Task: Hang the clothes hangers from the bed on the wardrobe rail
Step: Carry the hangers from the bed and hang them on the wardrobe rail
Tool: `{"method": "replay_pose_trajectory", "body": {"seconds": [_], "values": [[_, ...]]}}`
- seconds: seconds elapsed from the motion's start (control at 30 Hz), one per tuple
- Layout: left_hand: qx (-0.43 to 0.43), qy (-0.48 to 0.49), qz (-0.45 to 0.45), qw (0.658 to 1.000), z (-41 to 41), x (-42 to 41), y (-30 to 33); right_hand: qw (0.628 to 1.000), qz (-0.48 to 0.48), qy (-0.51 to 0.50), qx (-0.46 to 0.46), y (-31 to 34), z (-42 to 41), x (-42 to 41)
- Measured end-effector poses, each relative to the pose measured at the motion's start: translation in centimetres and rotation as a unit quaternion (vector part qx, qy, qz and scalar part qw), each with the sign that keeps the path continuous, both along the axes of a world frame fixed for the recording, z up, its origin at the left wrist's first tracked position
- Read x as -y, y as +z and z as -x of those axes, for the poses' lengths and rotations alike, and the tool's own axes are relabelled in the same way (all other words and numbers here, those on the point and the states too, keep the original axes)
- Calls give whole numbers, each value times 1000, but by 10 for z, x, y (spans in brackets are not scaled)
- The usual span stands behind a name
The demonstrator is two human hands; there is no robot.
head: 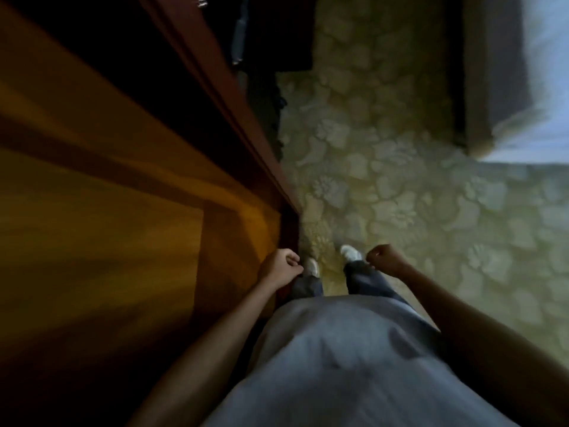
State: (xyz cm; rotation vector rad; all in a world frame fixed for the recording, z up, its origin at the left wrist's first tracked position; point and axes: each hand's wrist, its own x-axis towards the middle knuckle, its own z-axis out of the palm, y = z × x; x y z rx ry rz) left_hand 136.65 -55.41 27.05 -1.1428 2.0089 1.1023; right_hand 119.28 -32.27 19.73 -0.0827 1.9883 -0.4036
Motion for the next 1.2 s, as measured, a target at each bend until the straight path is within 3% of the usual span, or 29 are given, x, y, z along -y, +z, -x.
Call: {"method": "replay_pose_trajectory", "body": {"seconds": [0.13, 0.23, 0.43, 0.63, 0.73, 0.8, 0.87, 0.93, 1.2], "values": [[21, -194, -8, 981, 48, -11, -12, 988, -65, -140, 0, 3, -38, -67], [30, -307, -31, 951, 96, -39, -18, 959, -75, -273, -15, 15, -75, -106], [38, -484, -89, 870, 200, -147, -21, 856, -99, -508, 7, 19, -146, -169], [65, -581, -59, 809, 285, -234, -28, 759, -109, -640, 46, 21, -177, -220], [65, -588, 0, 806, 320, -252, -31, 738, -100, -664, 72, 18, -164, -250], [58, -565, 42, 822, 341, -260, -32, 733, -80, -672, 72, 17, -138, -274], [66, -524, 56, 847, 363, -263, -33, 728, -52, -681, 53, 15, -97, -302], [87, -519, 65, 848, 382, -264, -32, 721, -29, -692, 16, 19, -48, -328], [138, -493, 47, 858, 471, -295, -44, 748, 36, -657, -82, 31, 173, -422]]}}
